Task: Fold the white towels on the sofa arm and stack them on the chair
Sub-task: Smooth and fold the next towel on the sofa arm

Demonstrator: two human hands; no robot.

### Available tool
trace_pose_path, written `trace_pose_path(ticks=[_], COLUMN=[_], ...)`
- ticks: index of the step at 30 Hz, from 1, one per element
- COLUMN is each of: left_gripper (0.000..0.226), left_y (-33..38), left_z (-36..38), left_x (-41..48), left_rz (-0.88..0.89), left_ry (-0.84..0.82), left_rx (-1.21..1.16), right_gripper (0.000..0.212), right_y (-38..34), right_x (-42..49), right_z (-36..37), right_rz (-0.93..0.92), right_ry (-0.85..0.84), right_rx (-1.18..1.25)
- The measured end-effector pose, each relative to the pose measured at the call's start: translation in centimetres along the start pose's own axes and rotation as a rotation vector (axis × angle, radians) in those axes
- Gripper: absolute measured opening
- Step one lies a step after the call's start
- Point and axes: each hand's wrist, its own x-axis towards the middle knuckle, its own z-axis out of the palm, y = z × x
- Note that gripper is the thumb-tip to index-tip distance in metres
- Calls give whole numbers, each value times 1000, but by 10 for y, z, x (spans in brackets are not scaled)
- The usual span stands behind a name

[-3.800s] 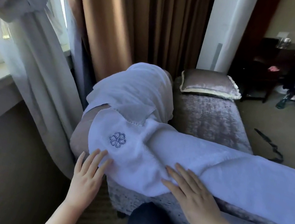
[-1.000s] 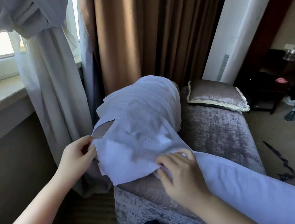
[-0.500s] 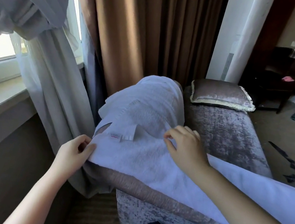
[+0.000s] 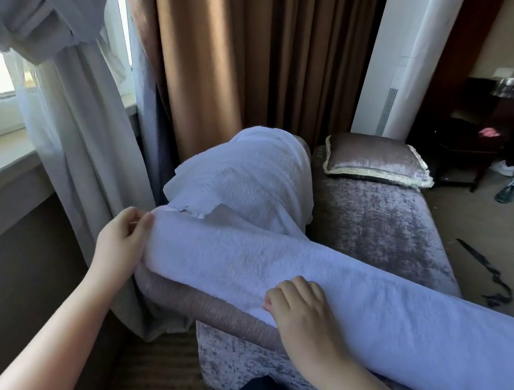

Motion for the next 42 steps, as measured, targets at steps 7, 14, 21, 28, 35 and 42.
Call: trace_pose_path(ticks=[7,14,21,28,35,42], left_gripper=[31,38,14,39,42,35], left_y=[-16,-19,-19,-12,-22,-41], left_z=[3,3,3,17,0,-15], left_x=[-11,-17,-2,18,-20,-44], left_rz=[-28,-8,77,-7,-37,-180], left_ry=[-44,-39,-124,-108,-23,-165], left_rx=[237,191,206,279,207,-3], right_gripper=[20,17,21,15,12,14], right_y=[2,9,59,94,19,-3], right_x=[-7,-8,8,15,-23,-43], right_z=[-7,-7,-23,-19,-25,-4], right_rz=[-49,-63,312,617,104,23], right_ry=[-42,-65,6,-335,51,-5], right_rx=[143,177,63,72,102,64])
